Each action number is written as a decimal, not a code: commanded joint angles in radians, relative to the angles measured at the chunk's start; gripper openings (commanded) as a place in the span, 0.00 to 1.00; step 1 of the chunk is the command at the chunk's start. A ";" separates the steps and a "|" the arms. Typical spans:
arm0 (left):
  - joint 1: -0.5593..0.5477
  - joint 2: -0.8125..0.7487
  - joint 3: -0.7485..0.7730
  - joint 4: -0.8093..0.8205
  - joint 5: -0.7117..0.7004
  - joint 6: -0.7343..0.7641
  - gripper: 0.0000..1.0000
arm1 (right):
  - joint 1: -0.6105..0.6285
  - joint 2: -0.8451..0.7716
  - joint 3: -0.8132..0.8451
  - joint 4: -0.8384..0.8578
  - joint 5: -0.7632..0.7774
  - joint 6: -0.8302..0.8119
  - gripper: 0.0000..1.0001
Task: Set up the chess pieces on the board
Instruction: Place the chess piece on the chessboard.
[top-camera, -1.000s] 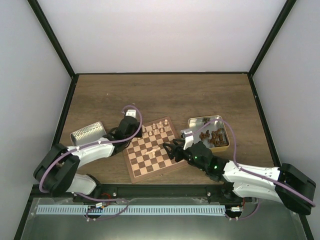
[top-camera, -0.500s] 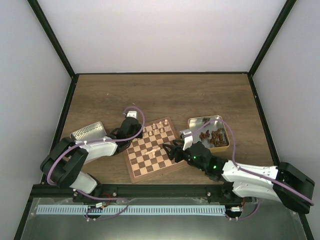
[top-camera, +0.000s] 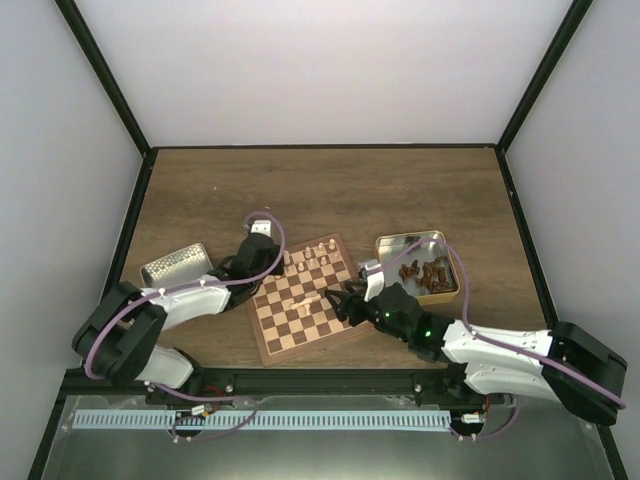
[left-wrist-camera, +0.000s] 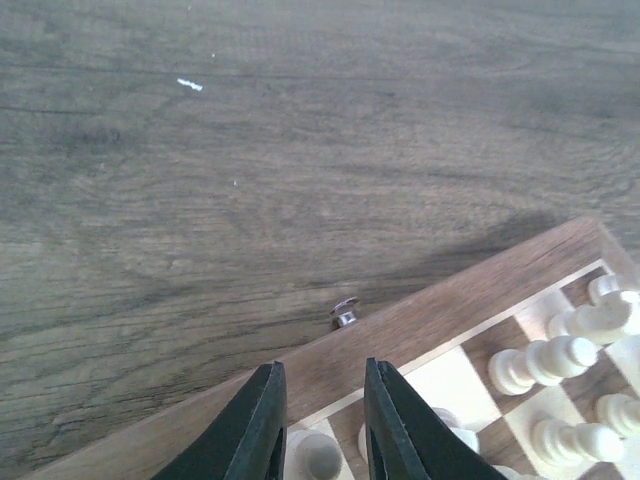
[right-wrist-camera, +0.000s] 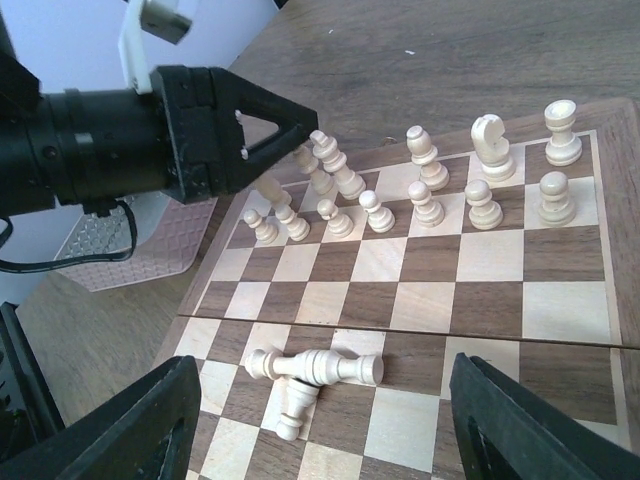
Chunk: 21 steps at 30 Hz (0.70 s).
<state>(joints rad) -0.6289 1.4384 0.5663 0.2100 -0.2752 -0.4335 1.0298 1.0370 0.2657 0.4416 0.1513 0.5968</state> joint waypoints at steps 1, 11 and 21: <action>0.003 -0.059 -0.004 -0.004 0.018 0.005 0.24 | 0.001 0.011 0.033 0.019 -0.003 0.009 0.70; 0.003 -0.199 0.030 -0.118 -0.035 -0.024 0.23 | 0.000 0.002 0.063 -0.043 0.025 0.058 0.70; 0.003 -0.516 0.028 -0.304 0.262 -0.054 0.43 | 0.000 0.233 0.434 -0.611 -0.017 0.220 0.66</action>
<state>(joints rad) -0.6277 1.0142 0.5880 -0.0113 -0.1741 -0.4763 1.0290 1.1870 0.5739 0.0994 0.1768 0.7364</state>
